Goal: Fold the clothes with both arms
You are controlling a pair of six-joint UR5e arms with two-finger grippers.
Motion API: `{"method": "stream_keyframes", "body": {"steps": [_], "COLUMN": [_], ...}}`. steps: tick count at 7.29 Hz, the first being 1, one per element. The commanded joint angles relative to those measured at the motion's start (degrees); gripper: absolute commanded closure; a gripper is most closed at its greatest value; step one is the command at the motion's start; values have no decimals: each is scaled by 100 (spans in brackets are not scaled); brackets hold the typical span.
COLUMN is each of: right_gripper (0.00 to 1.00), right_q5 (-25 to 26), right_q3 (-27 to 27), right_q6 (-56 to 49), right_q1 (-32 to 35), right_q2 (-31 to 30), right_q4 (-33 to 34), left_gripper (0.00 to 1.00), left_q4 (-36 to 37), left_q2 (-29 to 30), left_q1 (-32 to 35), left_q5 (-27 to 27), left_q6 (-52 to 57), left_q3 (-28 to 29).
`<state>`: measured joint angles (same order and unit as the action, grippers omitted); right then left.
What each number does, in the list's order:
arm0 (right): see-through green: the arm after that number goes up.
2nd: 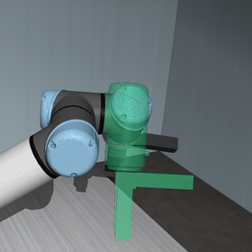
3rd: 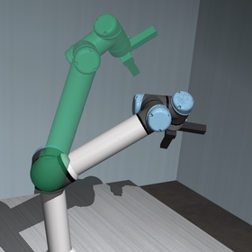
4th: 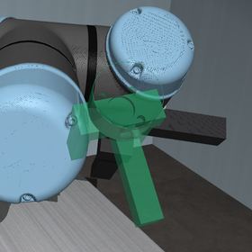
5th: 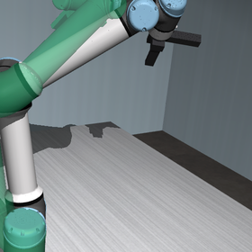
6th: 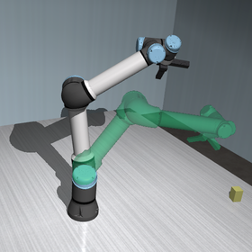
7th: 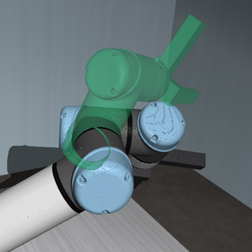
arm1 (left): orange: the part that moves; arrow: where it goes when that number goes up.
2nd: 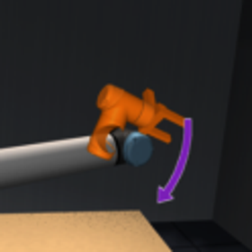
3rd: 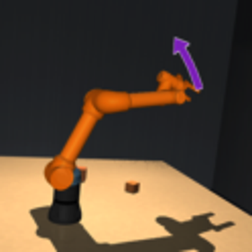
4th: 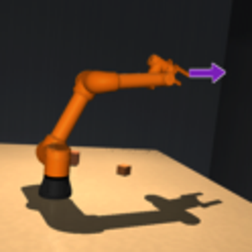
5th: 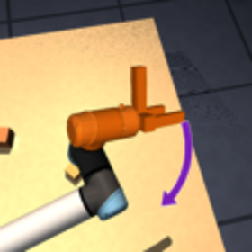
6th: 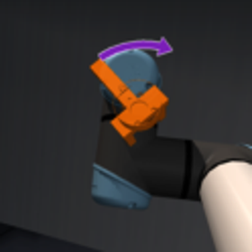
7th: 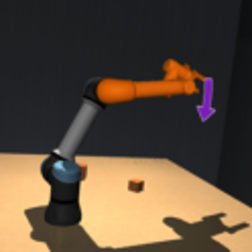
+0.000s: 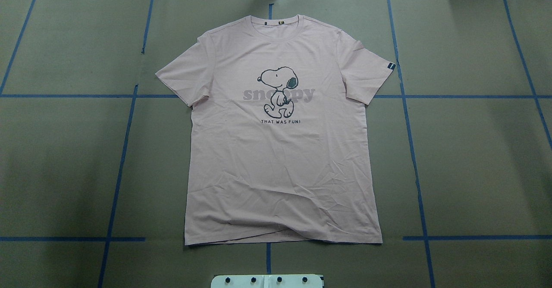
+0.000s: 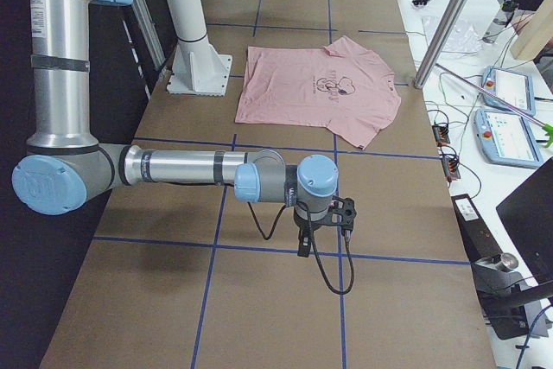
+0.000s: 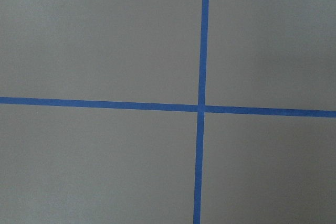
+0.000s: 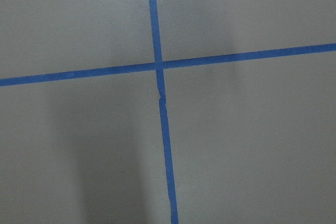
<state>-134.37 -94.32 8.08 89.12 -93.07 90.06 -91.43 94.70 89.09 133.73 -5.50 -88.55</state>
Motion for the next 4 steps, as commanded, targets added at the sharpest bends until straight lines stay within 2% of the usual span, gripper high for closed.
{"method": "stream_keyframes", "body": {"steps": [1, 4], "right_gripper": [0, 0], "right_q5": [-19, -45], "right_q3": [-7, -7], "right_q6": [-60, -26], "right_q1": [0, -9], "right_q2": [-1, -53], "right_q4": [-6, -128], "left_gripper": [0, 0], "left_q4": [-129, -112], "left_q2": [-91, -118], "left_q1": [-93, -120], "left_q5": [-13, -13], "left_q6": [239, 207], "left_q3": [-283, -330]}}
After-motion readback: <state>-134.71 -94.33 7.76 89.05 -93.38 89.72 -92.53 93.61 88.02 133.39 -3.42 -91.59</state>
